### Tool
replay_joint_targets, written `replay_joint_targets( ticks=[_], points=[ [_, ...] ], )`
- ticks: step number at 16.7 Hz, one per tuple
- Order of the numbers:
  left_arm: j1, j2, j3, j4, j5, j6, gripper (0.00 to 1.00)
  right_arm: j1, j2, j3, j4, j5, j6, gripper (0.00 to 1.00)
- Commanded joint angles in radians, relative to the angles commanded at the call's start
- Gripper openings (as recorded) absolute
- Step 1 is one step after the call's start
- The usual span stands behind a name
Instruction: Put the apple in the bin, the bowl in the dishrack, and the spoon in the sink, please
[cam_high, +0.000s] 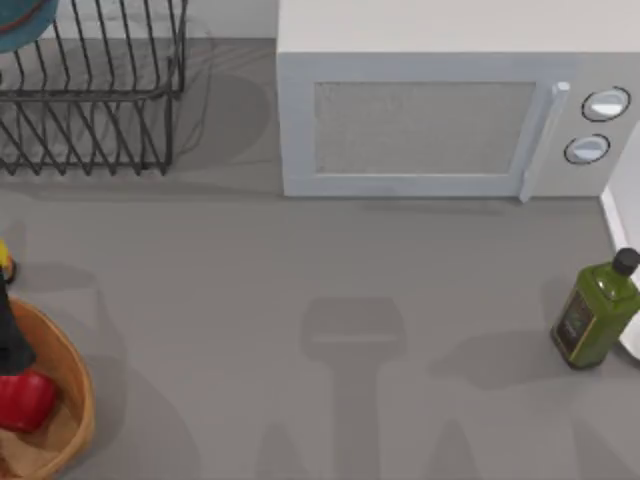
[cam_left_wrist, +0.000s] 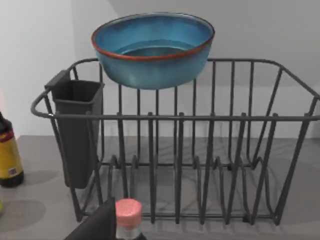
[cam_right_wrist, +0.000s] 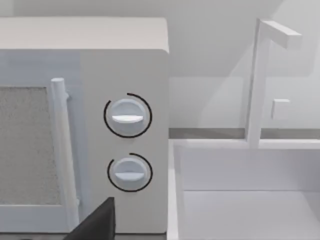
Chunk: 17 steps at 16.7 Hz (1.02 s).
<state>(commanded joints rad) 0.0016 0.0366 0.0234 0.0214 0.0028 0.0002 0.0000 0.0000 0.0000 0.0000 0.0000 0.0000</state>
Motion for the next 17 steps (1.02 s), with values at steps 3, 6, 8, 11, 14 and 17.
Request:
replay_joint_targets(
  ticks=[3,6,8,11,14,17],
  points=[
    [-0.002,-0.037,-0.023,-0.021,-0.003,0.000,1.00,0.000,0.000,0.000,0.000,0.000,0.000,1.00],
    [-0.002,-0.037,-0.023,-0.021,-0.003,0.000,1.00,0.000,0.000,0.000,0.000,0.000,0.000,1.00],
    [-0.002,-0.037,-0.023,-0.021,-0.003,0.000,1.00,0.000,0.001,0.001,-0.001,0.000,-0.001,1.00],
    [-0.002,-0.037,-0.023,-0.021,-0.003,0.000,1.00,-0.009,0.067,0.059,-0.061,0.001,-0.058,1.00],
    [-0.002,-0.037,-0.023,-0.021,-0.003,0.000,1.00,-0.027,0.228,0.175,-0.196,0.000,-0.176,1.00],
    [-0.002,-0.037,-0.023,-0.021,-0.003,0.000,1.00,-0.052,0.472,0.321,-0.376,-0.001,-0.326,1.00]
  ],
)
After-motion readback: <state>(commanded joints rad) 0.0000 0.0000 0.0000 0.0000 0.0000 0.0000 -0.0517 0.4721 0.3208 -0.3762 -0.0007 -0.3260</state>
